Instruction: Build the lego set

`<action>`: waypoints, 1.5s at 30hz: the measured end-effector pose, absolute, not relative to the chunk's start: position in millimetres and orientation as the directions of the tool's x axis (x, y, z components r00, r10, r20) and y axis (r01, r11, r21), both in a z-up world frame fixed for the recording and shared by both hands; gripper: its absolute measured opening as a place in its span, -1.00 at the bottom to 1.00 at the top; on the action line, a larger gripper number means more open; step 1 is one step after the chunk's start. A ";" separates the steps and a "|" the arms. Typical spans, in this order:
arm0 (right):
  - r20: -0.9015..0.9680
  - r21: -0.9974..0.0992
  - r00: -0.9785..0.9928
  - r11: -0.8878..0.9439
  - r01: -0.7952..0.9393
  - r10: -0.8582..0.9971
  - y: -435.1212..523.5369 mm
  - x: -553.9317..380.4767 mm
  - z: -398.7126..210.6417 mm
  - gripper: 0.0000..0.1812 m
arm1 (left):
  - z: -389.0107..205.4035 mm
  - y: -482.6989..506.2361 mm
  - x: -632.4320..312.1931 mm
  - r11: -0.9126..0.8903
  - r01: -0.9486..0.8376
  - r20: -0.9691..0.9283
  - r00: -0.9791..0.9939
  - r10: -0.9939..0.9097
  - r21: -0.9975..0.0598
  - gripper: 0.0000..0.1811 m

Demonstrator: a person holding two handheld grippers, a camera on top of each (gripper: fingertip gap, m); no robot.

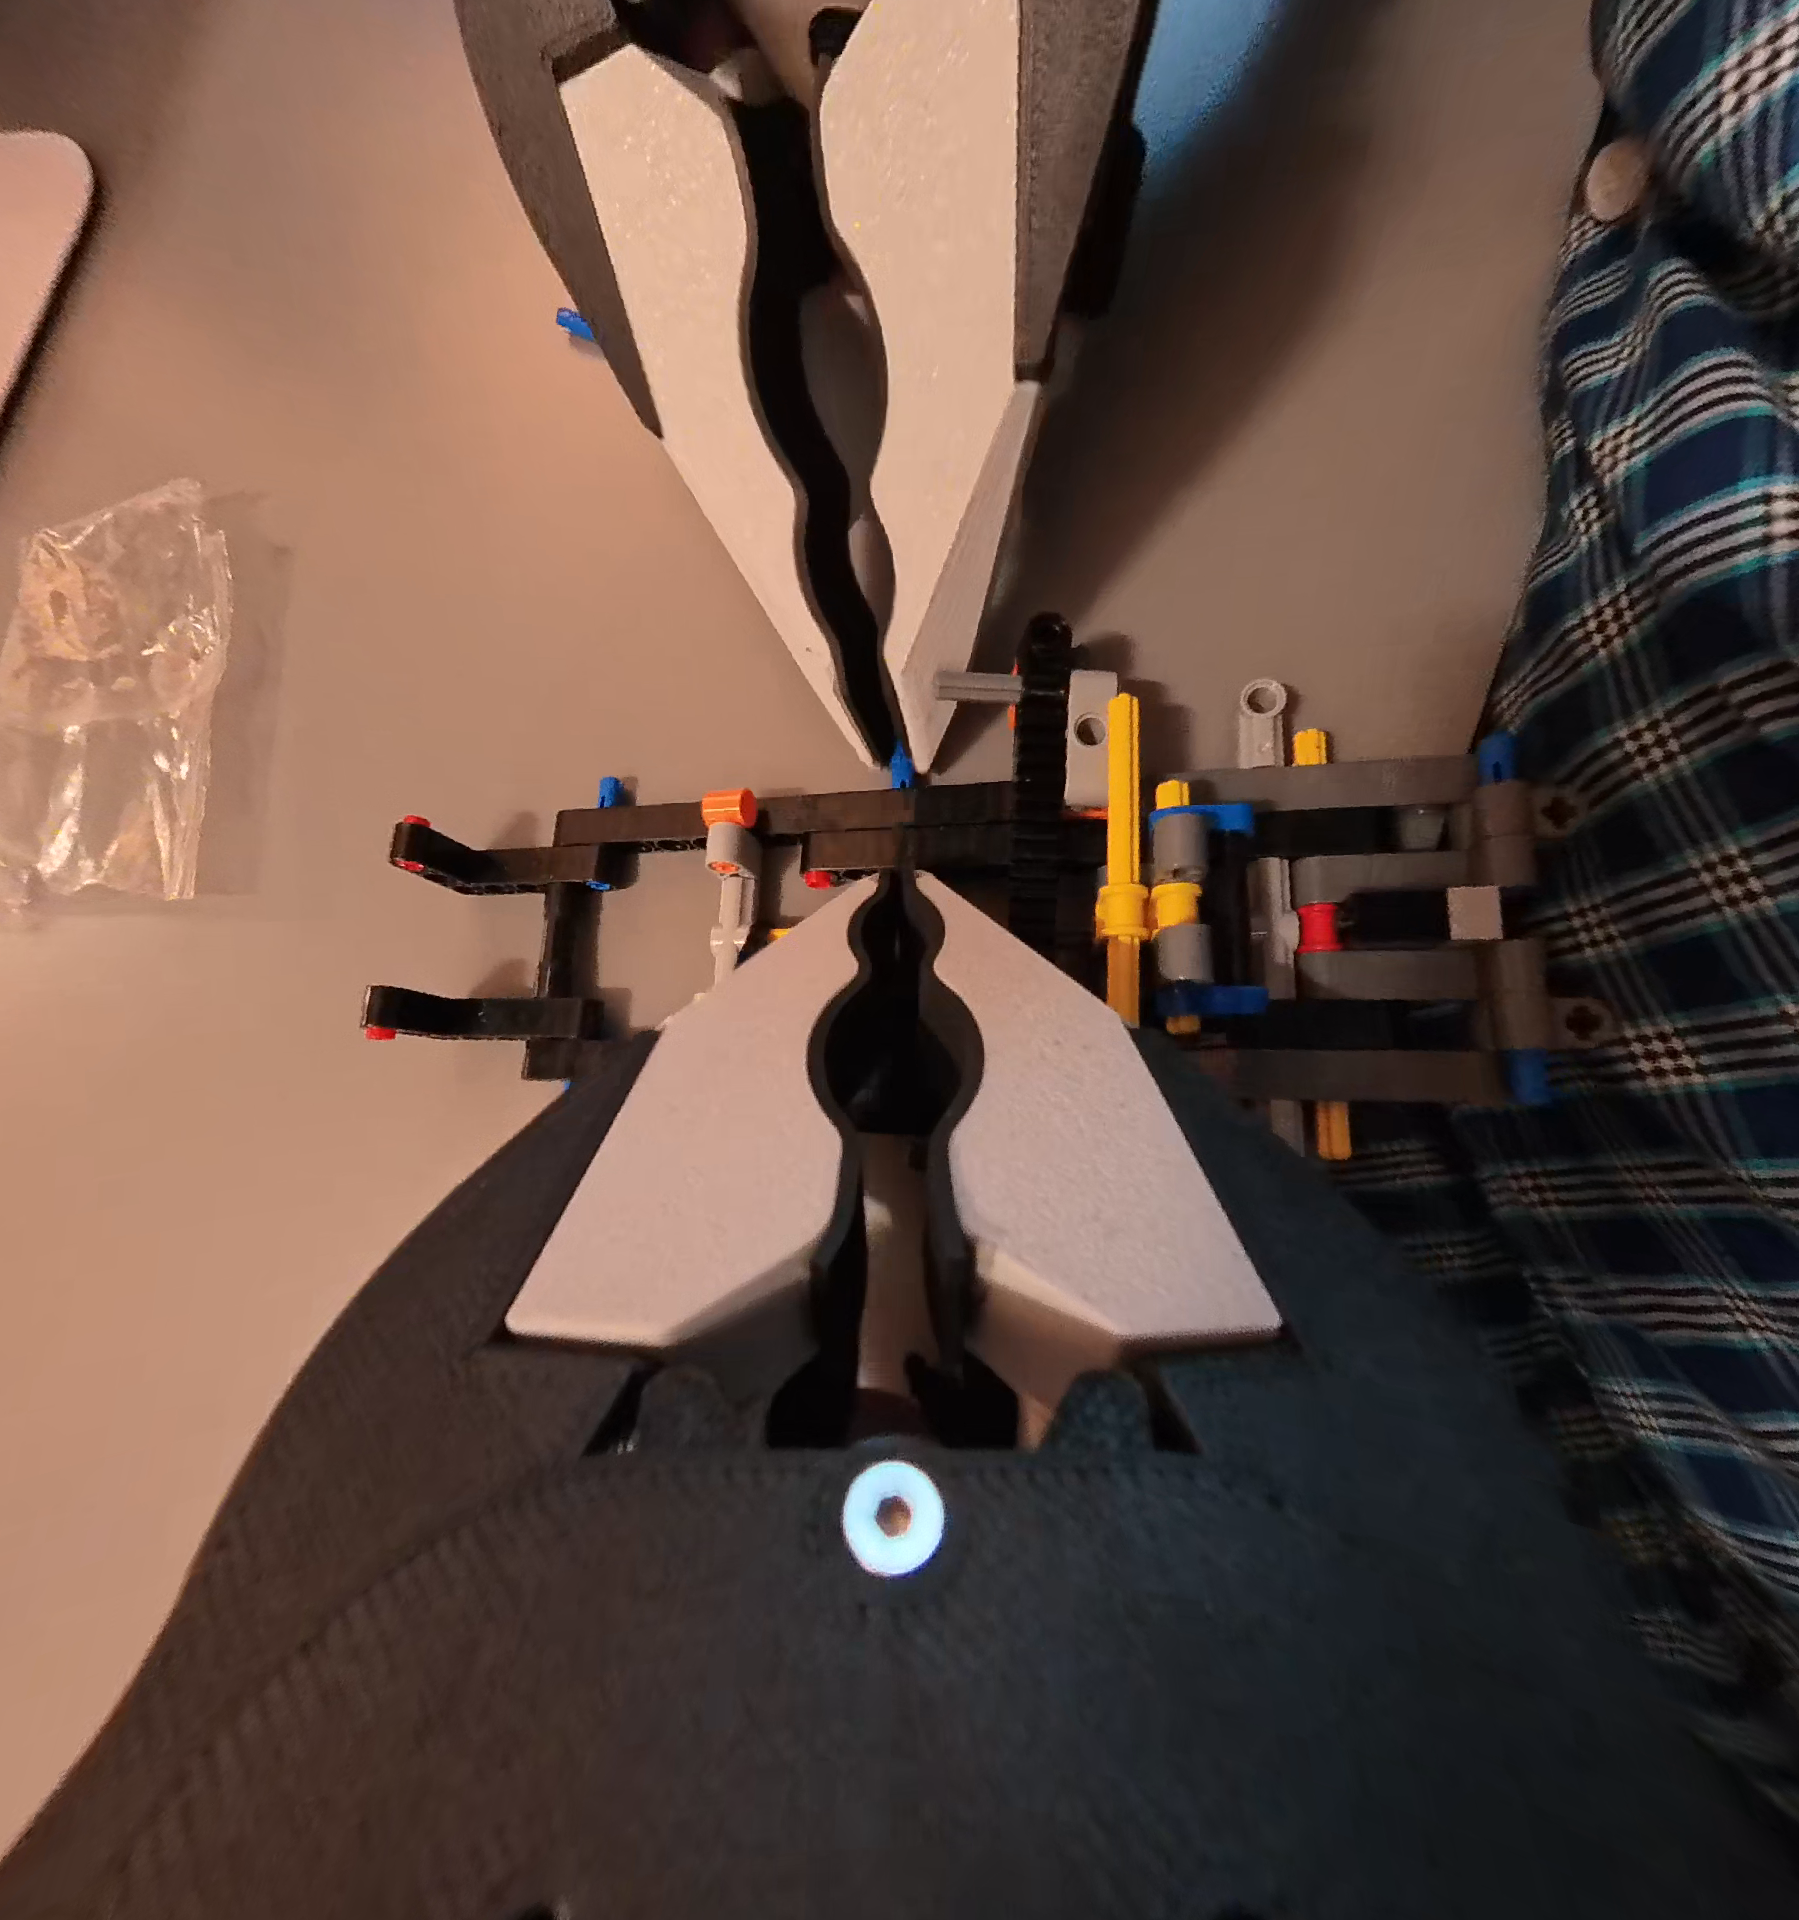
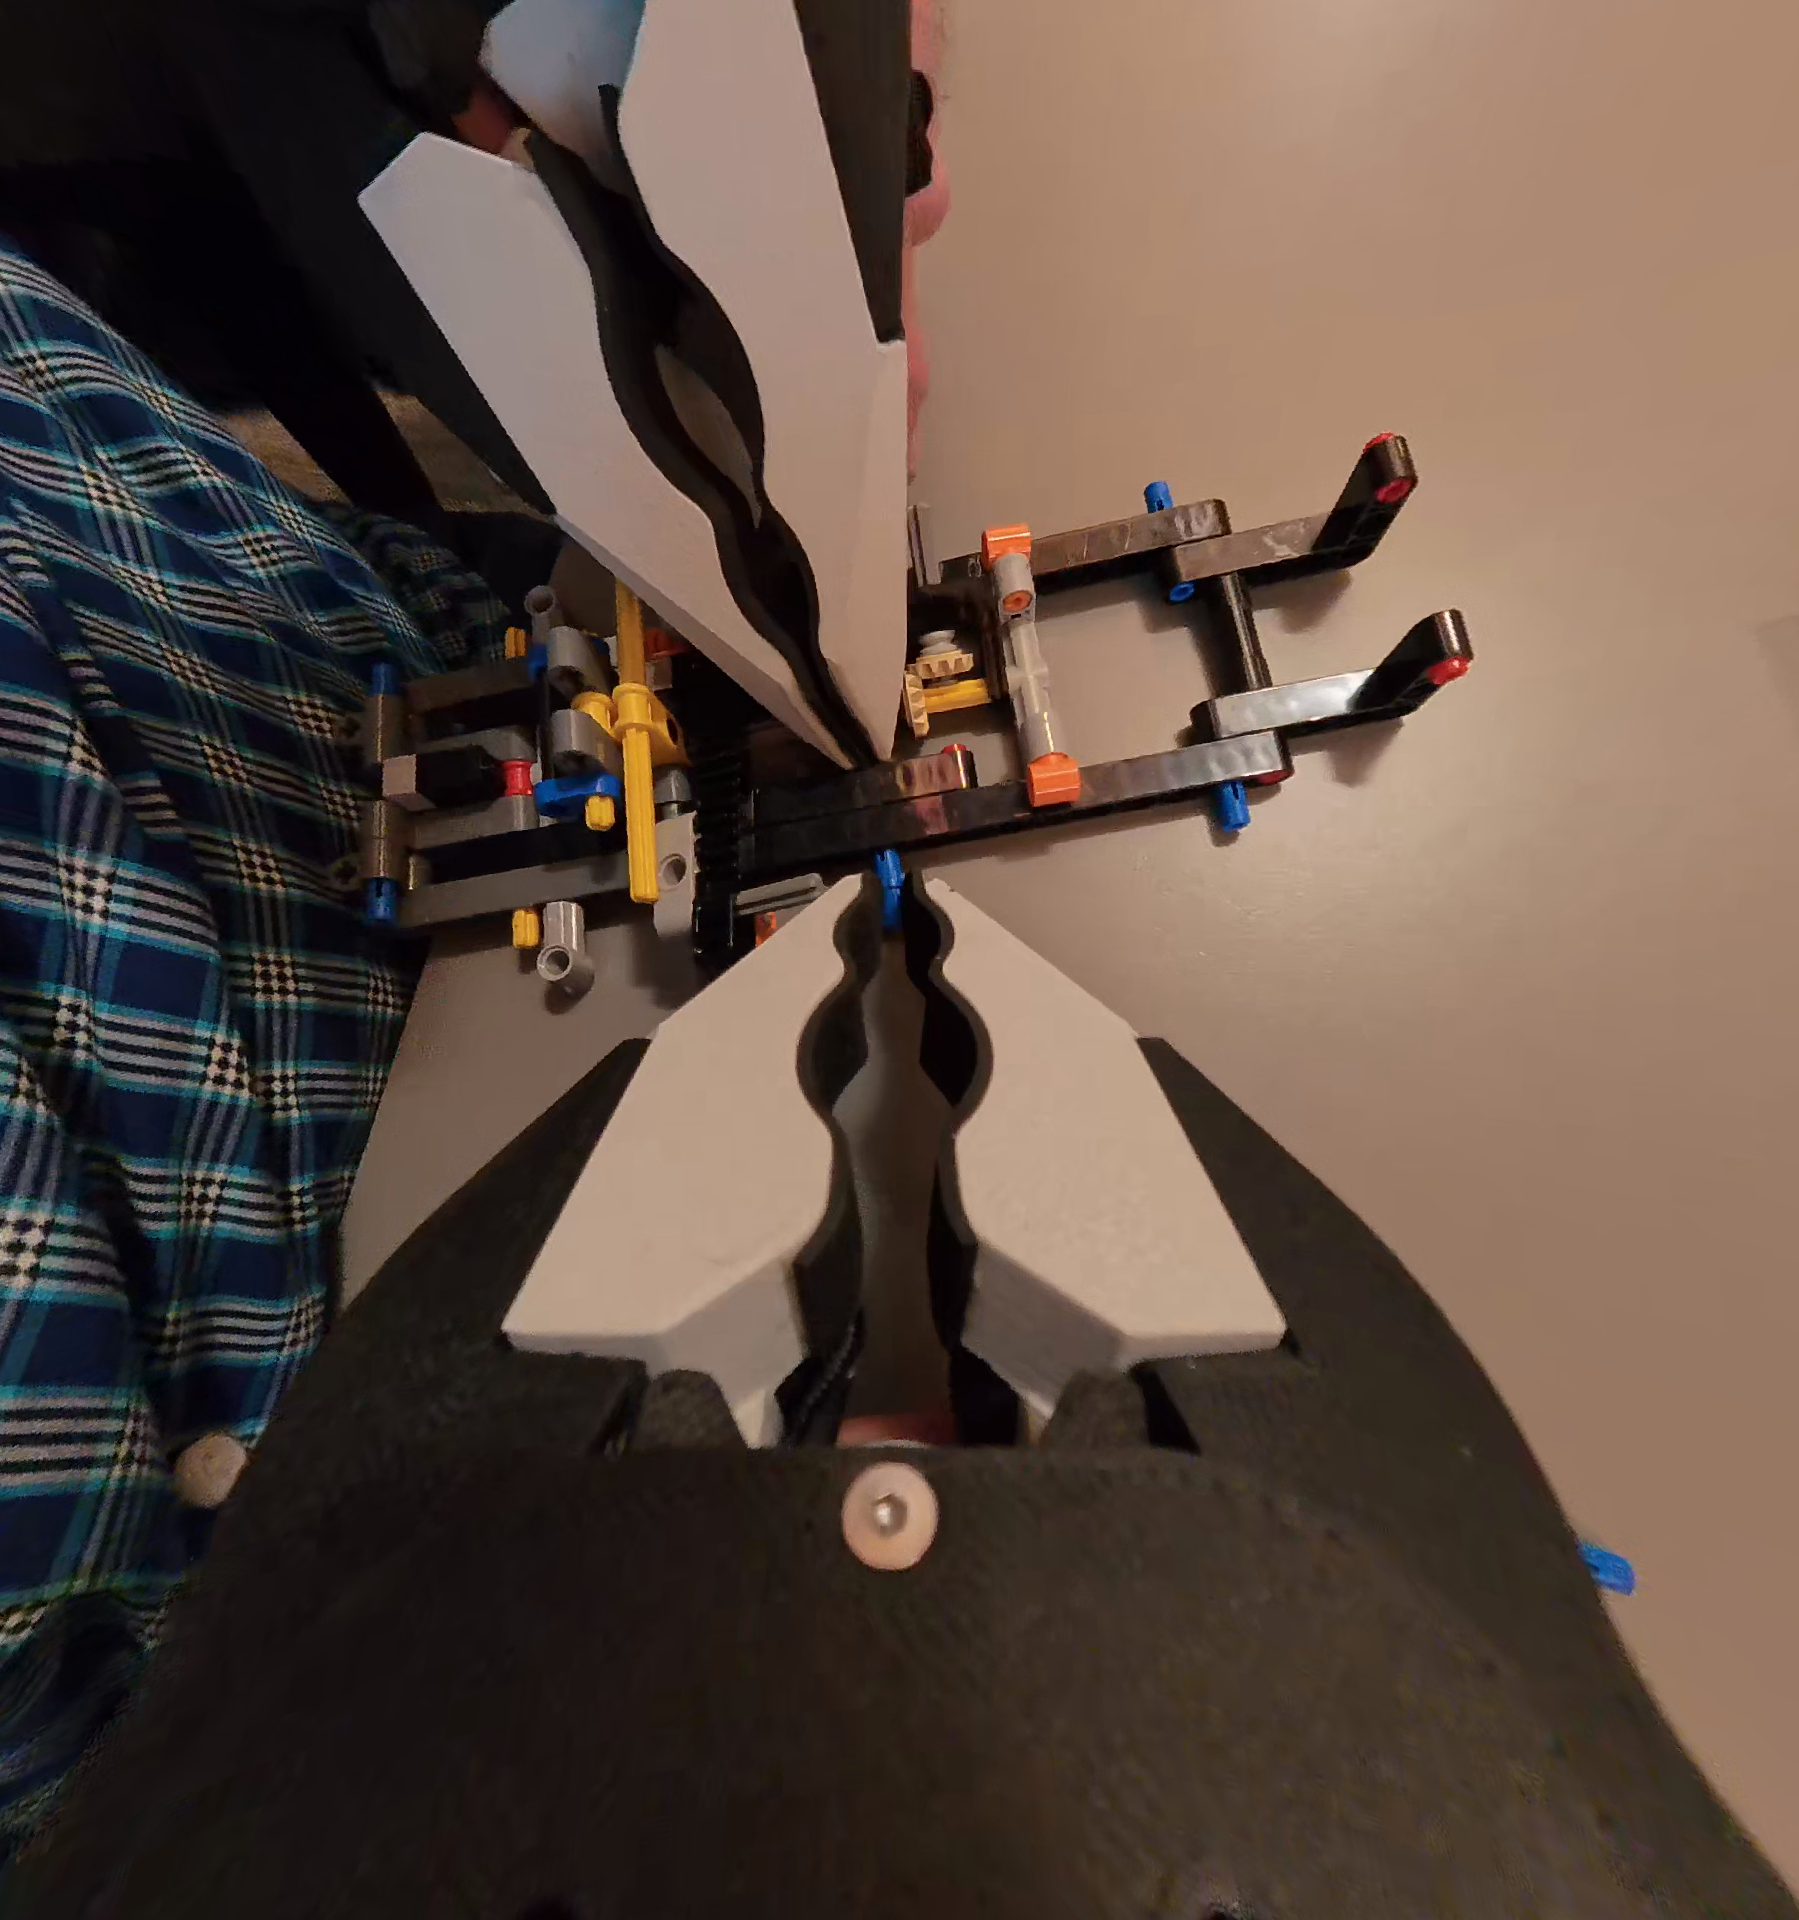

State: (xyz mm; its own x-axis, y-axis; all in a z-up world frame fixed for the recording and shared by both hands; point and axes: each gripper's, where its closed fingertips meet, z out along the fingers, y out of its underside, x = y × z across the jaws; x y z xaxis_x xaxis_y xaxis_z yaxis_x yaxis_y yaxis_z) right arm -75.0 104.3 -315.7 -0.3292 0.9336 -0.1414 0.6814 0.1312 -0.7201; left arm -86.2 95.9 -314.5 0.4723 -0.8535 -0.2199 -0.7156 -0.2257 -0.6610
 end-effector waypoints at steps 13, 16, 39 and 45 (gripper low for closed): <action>-0.077 -0.733 -0.346 0.182 0.656 0.935 101.5 -73.3 -316.7 -0.98 | -303.6 103.1 -91.6 -0.270 -0.666 -0.196 0.538 -0.820 -0.696 -0.89; -0.074 -0.732 -0.351 0.188 0.655 0.934 101.0 -73.7 -317.0 -0.98 | -309.4 103.2 -90.6 -0.299 -0.692 -0.173 0.524 -0.834 -0.657 -0.85; -0.101 -0.724 -0.352 0.174 0.668 0.930 97.8 -71.9 -316.7 -0.98 | -312.9 92.5 -80.7 -0.490 -0.659 0.111 0.530 -0.841 -0.571 -0.68; -0.109 -0.723 -0.346 0.165 0.671 0.932 96.8 -71.3 -316.2 -0.98 | -310.9 94.2 -81.5 -0.494 -0.632 0.090 0.559 -0.824 -0.597 -0.73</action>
